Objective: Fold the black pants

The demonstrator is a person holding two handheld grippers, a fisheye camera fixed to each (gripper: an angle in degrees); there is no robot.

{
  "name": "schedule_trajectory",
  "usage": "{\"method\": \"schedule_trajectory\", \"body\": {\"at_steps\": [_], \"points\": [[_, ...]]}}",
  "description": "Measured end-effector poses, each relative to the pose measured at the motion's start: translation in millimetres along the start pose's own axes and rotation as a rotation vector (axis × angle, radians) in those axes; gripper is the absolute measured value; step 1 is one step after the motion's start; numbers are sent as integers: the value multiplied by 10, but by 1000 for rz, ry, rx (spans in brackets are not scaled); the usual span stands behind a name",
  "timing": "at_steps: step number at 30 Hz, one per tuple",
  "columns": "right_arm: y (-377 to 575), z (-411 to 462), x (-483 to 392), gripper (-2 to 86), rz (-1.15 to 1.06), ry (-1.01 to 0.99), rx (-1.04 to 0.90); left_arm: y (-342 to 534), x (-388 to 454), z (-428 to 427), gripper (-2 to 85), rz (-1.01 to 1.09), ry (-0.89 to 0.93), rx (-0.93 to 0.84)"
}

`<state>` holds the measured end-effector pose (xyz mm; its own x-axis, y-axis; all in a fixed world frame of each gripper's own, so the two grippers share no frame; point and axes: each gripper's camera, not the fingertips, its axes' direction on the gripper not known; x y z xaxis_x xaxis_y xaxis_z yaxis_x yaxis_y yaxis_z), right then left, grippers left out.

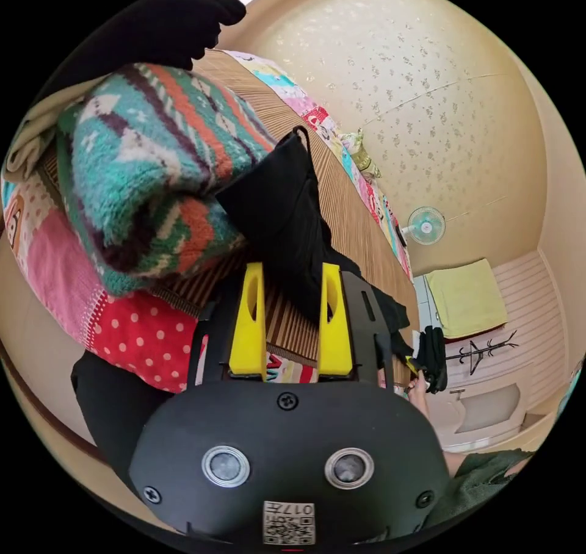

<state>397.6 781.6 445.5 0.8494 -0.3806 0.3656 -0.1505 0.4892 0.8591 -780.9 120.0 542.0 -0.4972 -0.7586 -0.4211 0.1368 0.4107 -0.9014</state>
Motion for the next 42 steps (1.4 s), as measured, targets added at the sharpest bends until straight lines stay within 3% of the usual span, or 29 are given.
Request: {"method": "schedule_trajectory", "body": {"at_steps": [5,8,12,17,22,28,33,35,37,42], "points": [[846,-434,823,44,185,-180,83,-358,-358,208,118,-145,230,-88],[1089,-743,900,69,256,-142,166,-449,-343,167,90,-169,188,-103],[1105,-1185,599,83,139,-108,305,-372,44,-253,85,-18,167,-59],[268,-868,327,118,24,-294,105,-272,-125,-464,87,-29,97,-49],[-451,-296,274,128,114,-354,23,-230,-519,-529,89,-130,148,-43],[-920,-172,177,127,312,-40,104,-340,-460,-641,91,-84,92,-61],[-1177,-60,275,41,323,-57,44,-406,-474,-628,96,-104,78,-51],[-1253,-292,325,26,210,-283,57,-402,-461,-634,93,-98,64,-45],[-1159,-758,259,21,91,-342,161,-400,-430,-641,90,-79,47,-41],[-409,-1918,133,17,-229,-147,361,-420,-388,-610,105,-33,17,-63]]}}
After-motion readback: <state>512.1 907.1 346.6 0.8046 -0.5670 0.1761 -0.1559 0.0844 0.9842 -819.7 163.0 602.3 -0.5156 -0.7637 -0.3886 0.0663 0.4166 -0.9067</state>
